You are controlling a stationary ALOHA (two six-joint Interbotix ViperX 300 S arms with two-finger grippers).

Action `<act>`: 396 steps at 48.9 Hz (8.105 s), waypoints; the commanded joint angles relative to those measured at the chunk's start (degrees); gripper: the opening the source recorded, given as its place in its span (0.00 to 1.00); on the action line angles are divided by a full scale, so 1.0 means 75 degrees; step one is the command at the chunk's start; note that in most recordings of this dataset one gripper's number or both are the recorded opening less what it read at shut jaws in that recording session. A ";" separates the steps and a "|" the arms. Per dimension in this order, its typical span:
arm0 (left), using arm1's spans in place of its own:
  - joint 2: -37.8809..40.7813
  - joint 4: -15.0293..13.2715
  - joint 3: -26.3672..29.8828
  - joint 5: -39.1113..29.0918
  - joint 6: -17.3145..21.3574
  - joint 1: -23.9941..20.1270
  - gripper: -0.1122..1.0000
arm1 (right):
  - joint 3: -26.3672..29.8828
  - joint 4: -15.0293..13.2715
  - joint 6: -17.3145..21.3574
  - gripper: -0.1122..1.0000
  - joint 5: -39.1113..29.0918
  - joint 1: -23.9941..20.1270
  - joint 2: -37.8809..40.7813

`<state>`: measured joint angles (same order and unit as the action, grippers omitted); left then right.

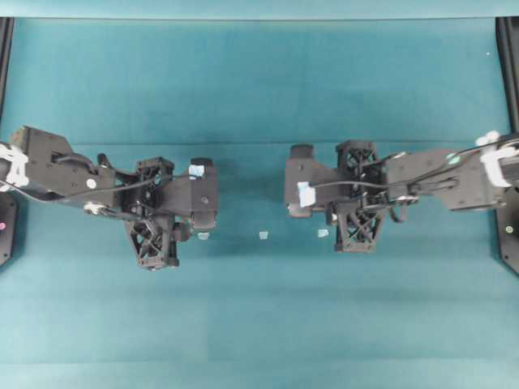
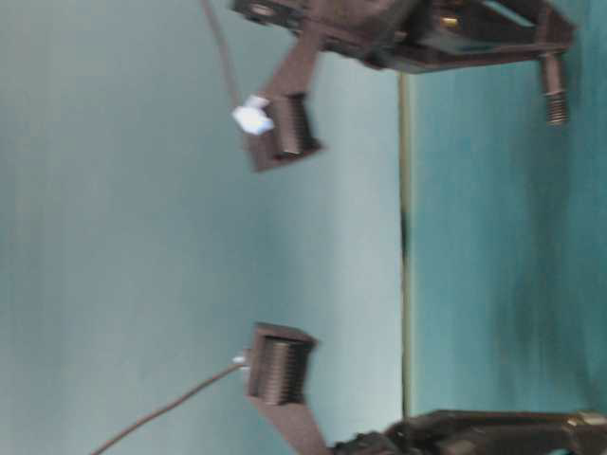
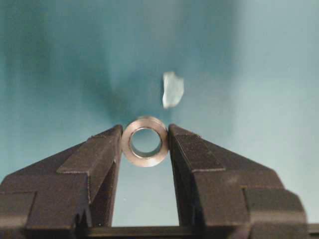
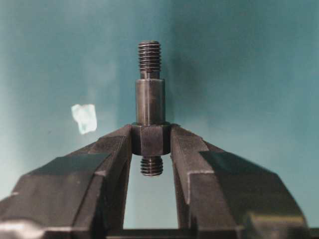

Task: Insert the washer onto the shaft with both hands.
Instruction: 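Lift the washer and shaft off the table with both grippers, then bring the washer toward the shaft tip, aligning hole with thread, then push the washer with the left gripper down the shaft onto the collar, then open the left gripper and withdraw it from the washer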

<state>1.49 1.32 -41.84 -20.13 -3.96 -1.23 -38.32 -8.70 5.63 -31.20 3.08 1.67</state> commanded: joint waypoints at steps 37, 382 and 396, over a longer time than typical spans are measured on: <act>-0.2355 0.0023 -0.0926 0.3035 -0.0012 0.0012 0.41 | -0.2531 0.0340 0.0797 0.10 0.3984 -0.0316 -0.3750; -0.1664 0.0023 0.0176 0.2555 -0.0199 0.0387 0.91 | -0.2402 0.0387 0.1020 0.10 0.7676 -0.0703 -0.1242; -0.1840 0.0023 -0.0023 0.2508 -0.0211 0.0516 0.91 | -0.2426 0.0375 0.1031 0.10 0.7605 -0.0973 -0.1312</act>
<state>-11.43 1.32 -42.54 -1.58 -5.45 2.46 -56.78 -5.98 12.74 25.58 -4.04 -7.03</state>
